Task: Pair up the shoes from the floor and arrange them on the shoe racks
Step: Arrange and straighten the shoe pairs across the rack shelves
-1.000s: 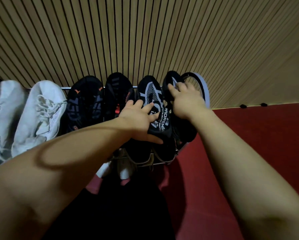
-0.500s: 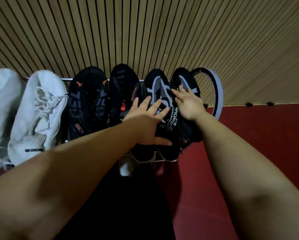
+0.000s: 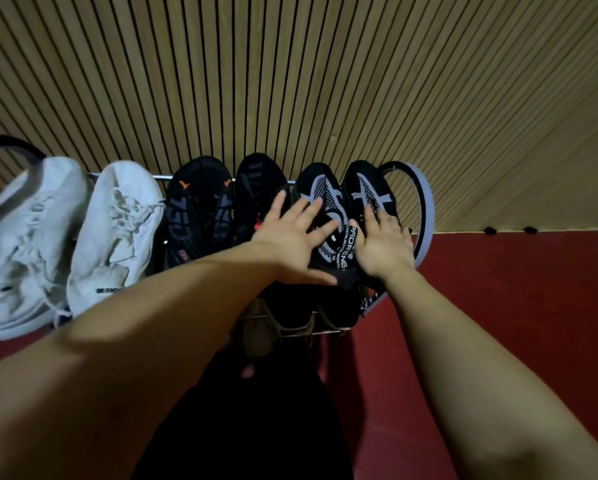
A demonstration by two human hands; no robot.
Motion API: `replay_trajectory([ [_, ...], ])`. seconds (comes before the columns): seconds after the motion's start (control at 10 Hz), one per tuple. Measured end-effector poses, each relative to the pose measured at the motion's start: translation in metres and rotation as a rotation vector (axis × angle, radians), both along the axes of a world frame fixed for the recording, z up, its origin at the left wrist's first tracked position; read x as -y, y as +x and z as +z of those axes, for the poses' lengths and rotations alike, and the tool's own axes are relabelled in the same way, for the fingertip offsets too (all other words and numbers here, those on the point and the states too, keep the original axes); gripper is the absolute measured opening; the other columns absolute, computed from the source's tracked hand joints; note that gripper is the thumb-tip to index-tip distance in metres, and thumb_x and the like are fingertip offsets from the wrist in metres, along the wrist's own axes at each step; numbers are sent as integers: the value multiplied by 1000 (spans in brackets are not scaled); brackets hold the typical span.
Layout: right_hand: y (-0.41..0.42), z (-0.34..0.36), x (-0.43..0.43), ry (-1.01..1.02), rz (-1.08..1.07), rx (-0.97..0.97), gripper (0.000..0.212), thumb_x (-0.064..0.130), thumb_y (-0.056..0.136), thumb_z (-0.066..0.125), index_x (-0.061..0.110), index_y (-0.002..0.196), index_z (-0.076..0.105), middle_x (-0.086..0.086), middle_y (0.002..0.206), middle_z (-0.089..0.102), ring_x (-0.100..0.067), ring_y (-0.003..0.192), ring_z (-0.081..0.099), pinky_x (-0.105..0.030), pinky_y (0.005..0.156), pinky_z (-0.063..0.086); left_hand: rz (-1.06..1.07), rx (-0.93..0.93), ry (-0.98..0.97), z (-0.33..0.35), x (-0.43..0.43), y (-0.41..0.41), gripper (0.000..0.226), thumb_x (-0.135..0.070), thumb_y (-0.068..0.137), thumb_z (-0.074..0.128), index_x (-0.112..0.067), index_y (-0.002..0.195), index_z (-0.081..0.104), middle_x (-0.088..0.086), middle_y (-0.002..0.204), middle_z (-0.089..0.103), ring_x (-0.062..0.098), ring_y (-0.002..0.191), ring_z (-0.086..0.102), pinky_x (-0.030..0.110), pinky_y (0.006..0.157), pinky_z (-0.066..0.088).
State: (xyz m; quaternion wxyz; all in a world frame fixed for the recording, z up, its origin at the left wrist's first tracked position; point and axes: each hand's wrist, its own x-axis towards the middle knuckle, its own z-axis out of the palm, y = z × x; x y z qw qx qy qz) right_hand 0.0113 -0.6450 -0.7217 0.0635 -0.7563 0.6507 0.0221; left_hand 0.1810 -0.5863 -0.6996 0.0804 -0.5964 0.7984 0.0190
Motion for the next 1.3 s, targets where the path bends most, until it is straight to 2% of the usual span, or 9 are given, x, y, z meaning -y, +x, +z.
replay_trajectory([
  [0.1,6,7,9,119,-25,49,68,61,95,6,25,152,3,-8,160,4,-26,147,2,-47,117,0,215,-34,-181,7,-13,31,87,-81,78,14,-36,148,-10,9,159,-5,30,145,-11,53,111,-17],
  [0.2,10,9,12,175,-39,39,77,70,90,8,26,152,1,-7,160,-1,-25,147,-1,-47,116,-1,489,-64,-33,-7,-29,65,83,-82,77,6,-40,147,-12,1,159,-5,31,145,-9,60,110,-14],
  [0.3,10,7,14,174,-14,-53,78,66,91,23,25,152,-3,-7,160,-5,-27,147,-3,-47,116,-3,582,-151,131,-18,-34,74,83,-82,77,8,-42,146,-13,-7,158,-13,30,145,-14,66,107,-11],
  [0.6,7,-3,22,117,7,-80,83,70,89,26,23,152,-2,-7,160,-3,-27,147,-2,-47,117,-4,570,-158,149,-19,-27,72,81,-82,78,11,-45,146,-10,-10,158,-14,27,144,-17,68,106,-11],
  [0.9,5,-3,19,68,-19,-23,80,71,89,24,26,152,5,-5,160,3,-24,147,2,-46,118,0,554,-206,109,-22,-27,74,82,-82,78,11,-41,148,-4,-8,159,-8,28,145,-11,67,106,-11],
  [1.0,6,-4,1,-187,-73,142,70,62,95,25,23,152,13,-7,159,9,-26,147,1,-48,117,2,490,-184,-20,-19,-41,74,80,-77,82,9,-36,150,-2,-1,160,-1,31,146,-2,62,111,-10],
  [1.1,17,-15,-39,-507,-204,428,61,51,98,30,22,151,17,-6,159,12,-27,147,-1,-48,115,-3,236,-69,-411,-34,-78,73,79,-72,84,8,-29,150,14,10,157,18,35,144,12,60,111,-6],
  [1.2,39,-55,-88,-587,-248,582,62,49,97,31,25,151,12,-7,159,6,-27,146,-6,-50,114,-5,-109,-57,-675,-90,-122,79,71,-59,84,34,-21,145,34,16,150,33,39,140,23,59,111,2],
  [1.3,56,-105,-137,-523,-322,643,71,53,90,31,23,151,12,-9,159,3,-28,146,-5,-50,114,-1,-312,8,-567,-160,-160,110,75,-50,75,59,-26,142,34,14,150,34,31,140,23,52,114,4],
])
